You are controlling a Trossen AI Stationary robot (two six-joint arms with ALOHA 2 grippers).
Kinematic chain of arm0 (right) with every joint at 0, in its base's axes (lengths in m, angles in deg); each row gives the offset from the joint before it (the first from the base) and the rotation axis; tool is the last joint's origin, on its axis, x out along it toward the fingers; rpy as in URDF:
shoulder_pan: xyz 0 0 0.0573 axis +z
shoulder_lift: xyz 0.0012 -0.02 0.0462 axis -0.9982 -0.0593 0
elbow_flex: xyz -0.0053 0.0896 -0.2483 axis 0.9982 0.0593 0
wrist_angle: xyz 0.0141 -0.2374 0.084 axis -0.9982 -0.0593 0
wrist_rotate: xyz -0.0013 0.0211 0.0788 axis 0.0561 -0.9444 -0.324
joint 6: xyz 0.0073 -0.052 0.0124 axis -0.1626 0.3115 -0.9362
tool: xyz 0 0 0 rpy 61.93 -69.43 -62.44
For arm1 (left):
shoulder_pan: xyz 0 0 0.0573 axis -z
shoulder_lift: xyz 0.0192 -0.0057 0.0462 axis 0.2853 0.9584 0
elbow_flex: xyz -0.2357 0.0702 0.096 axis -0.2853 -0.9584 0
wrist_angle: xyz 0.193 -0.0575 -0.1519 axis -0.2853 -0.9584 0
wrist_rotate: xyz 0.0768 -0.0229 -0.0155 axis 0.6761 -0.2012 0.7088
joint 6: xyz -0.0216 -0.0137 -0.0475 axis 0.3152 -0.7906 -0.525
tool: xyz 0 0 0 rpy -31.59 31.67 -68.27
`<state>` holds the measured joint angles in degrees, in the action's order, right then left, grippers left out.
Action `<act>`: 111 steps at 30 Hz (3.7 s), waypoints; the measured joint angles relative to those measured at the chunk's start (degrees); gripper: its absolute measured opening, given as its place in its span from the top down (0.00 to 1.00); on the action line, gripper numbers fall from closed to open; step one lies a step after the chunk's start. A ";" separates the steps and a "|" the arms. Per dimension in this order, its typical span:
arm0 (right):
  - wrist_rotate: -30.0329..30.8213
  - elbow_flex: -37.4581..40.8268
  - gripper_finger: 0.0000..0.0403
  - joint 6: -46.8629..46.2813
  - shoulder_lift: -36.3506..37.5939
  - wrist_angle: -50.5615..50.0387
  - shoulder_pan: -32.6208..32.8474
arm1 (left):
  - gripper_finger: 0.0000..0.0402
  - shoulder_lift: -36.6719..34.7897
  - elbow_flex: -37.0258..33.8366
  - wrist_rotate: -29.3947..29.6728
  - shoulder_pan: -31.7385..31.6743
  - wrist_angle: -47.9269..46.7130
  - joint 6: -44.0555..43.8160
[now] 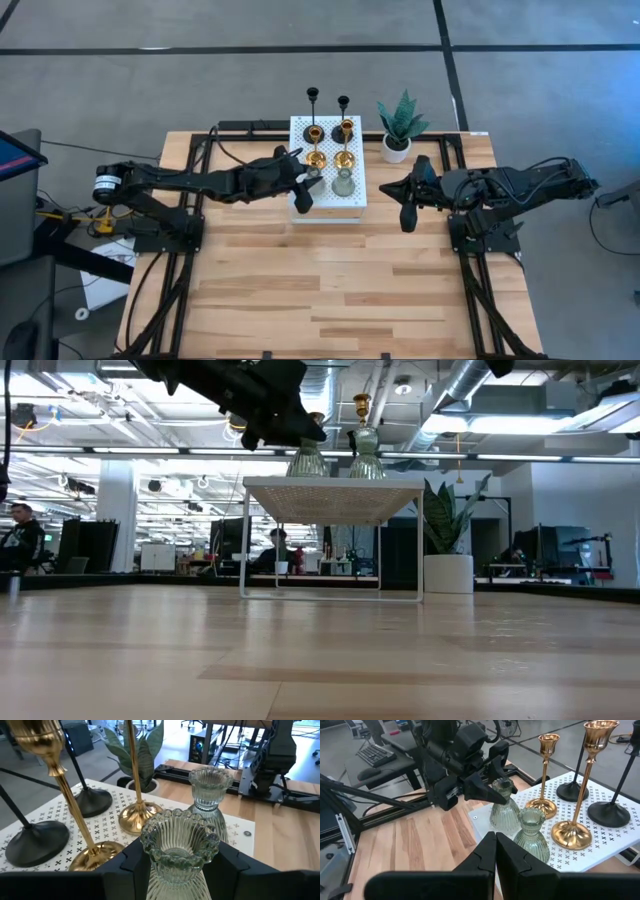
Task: Pick & Place candle stick holders
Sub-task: Put the transparent glass candle holder aligned with the other transparent glass candle holder on the shelf, then return to Home Position
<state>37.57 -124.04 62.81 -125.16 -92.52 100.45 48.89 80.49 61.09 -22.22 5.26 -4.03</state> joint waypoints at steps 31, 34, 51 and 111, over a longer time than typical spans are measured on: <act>0.11 0.00 1.00 0.00 -0.02 -0.96 0.00 | 0.63 2.73 -0.11 -0.33 -0.39 1.17 -6.20; 0.11 0.00 1.00 0.00 -0.02 -0.96 0.00 | 0.64 2.73 -0.11 -0.71 -0.42 1.25 -6.46; 0.11 0.00 1.00 0.00 -0.02 -0.96 0.00 | 0.35 1.46 -0.07 -1.78 -0.24 0.79 -6.48; -0.92 -0.02 1.00 17.54 24.19 -5.53 7.93 | 0.99 -40.86 -0.52 -5.06 17.62 -22.33 2.91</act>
<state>36.65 -124.06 80.35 -100.97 -98.05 108.38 8.02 79.97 56.02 -4.61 -17.08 -1.11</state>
